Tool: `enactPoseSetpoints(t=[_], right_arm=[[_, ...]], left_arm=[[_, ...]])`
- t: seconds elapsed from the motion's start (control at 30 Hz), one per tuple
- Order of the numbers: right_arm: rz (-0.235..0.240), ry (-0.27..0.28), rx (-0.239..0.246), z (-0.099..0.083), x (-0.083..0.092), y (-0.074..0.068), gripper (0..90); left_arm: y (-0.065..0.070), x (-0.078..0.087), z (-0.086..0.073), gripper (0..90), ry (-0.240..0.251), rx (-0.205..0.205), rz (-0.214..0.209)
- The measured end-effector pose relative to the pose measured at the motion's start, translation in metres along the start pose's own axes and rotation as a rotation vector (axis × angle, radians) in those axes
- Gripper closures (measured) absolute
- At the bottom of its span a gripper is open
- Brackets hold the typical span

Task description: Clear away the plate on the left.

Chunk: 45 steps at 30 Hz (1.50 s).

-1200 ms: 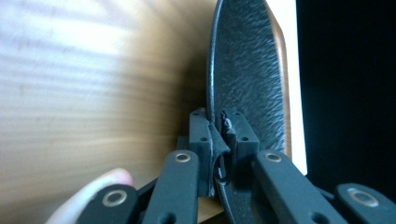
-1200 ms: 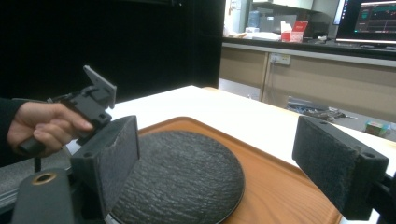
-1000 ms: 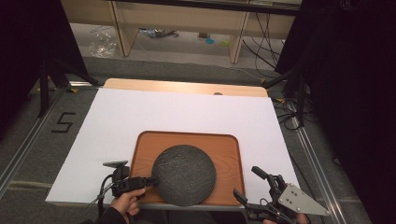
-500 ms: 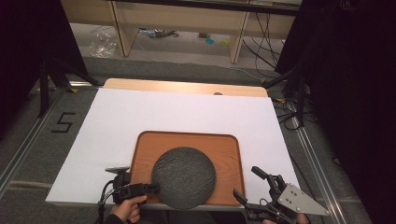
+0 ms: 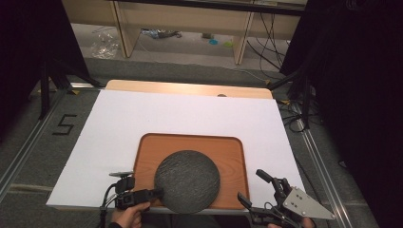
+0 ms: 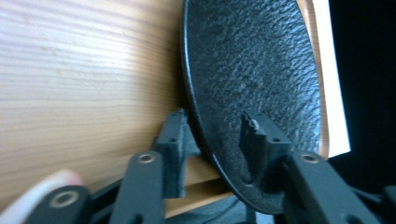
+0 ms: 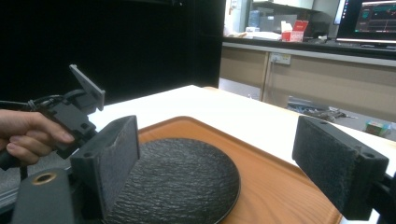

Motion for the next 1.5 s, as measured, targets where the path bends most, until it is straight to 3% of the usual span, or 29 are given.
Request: enactPoseSetpoints(t=[0.07,0.13,0.23,0.4,0.53,0.67,0.7,0.73,0.87,1.0,1.13,1.2,1.5], right_arm=[[0.000,-0.005,-0.004,-0.001,0.000,0.000,15.8],[0.001,-0.002,-0.001,0.000,0.000,-0.001,15.8],[0.001,-0.005,-0.003,-0.001,0.000,0.000,15.8],[0.003,-0.005,-0.004,-0.001,0.000,-0.001,15.8],[0.003,-0.003,-0.004,-0.001,0.000,-0.001,15.8],[0.003,-0.003,-0.004,-0.001,0.000,-0.001,15.8],[0.004,-0.003,-0.004,-0.001,0.000,-0.001,15.8],[0.003,-0.004,-0.002,0.000,0.000,-0.001,15.8],[0.003,-0.004,-0.003,-0.001,0.000,-0.001,15.8],[0.004,-0.002,-0.003,0.000,0.000,-0.001,15.8],[0.004,-0.002,-0.003,0.000,0.000,-0.001,15.8],[0.004,-0.003,-0.003,-0.001,0.000,-0.001,15.8],[0.003,-0.003,-0.004,-0.001,0.000,-0.001,15.8]], left_arm=[[-0.003,0.001,0.001,57.0,0.006,-0.016,0.035],[-0.004,0.002,0.002,49.8,0.006,-0.008,0.041],[-0.002,0.010,0.007,46.4,0.019,-0.001,-0.012],[-0.001,0.019,0.018,42.6,0.069,-0.025,-0.008],[-0.002,0.023,0.021,41.6,0.078,-0.031,-0.009],[0.002,0.026,0.025,36.6,0.080,-0.036,-0.056],[0.003,0.029,0.027,35.6,0.086,-0.057,-0.082],[0.004,0.031,0.029,33.8,0.093,-0.065,-0.080],[0.005,0.037,0.034,32.8,0.117,-0.097,-0.074],[0.004,0.041,0.037,32.0,0.131,-0.093,-0.068],[0.004,0.047,0.041,30.4,0.142,-0.104,-0.081],[0.005,0.052,0.045,30.2,0.154,-0.111,-0.107],[0.003,0.065,0.055,28.7,0.190,-0.142,-0.104]])
Point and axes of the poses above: each handheld gripper's, and its own axes: x roughly backward along the jaws, z roughly out of its top, y roughly to its right, the point moved 10 cm from there along -x, roughly forward along the jaws, and after that the axes turned 4 degrees about -x, right-handed, at the moved point
